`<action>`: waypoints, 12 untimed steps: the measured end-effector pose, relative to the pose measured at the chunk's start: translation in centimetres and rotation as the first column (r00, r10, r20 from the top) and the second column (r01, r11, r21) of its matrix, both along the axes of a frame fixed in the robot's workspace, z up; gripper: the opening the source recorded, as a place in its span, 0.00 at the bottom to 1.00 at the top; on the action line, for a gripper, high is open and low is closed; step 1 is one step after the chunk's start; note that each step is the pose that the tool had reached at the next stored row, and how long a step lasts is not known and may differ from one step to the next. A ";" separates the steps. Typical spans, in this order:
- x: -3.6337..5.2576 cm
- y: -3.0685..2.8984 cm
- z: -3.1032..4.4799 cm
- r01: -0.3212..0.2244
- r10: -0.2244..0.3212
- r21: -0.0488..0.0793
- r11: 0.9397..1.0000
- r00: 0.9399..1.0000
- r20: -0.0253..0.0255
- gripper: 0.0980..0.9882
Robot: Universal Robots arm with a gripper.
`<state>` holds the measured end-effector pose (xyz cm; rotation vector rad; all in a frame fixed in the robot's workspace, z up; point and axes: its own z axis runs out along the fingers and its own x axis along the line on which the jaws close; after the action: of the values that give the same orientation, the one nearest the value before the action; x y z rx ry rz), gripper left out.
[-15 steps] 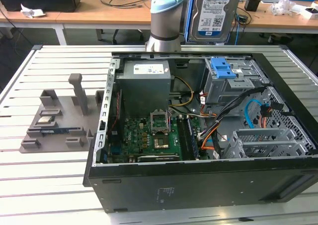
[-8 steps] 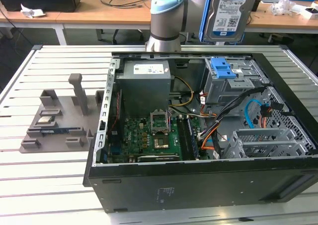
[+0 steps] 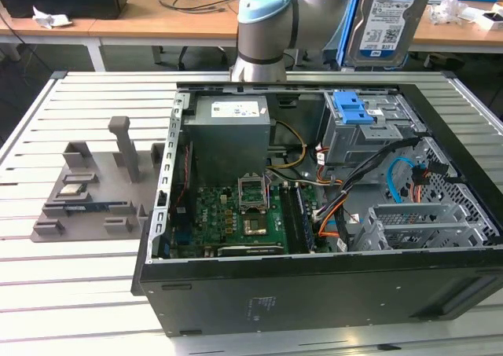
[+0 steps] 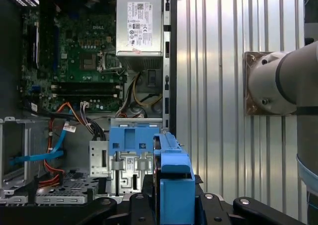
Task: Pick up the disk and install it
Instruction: 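Pick up the disk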
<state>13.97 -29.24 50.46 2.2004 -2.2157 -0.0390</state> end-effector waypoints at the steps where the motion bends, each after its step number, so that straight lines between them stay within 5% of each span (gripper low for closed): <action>1: 1.00 0.00 0.00 0.000 0.000 0.000 1.000 1.000 0.000 0.30; 5: 4.49 0.00 0.00 0.000 0.000 0.000 1.000 1.000 0.000 0.30; 12: 7.52 0.00 0.00 0.000 0.000 0.000 1.000 1.000 0.000 0.30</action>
<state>21.48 -29.24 50.46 2.2004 -2.2156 -0.0390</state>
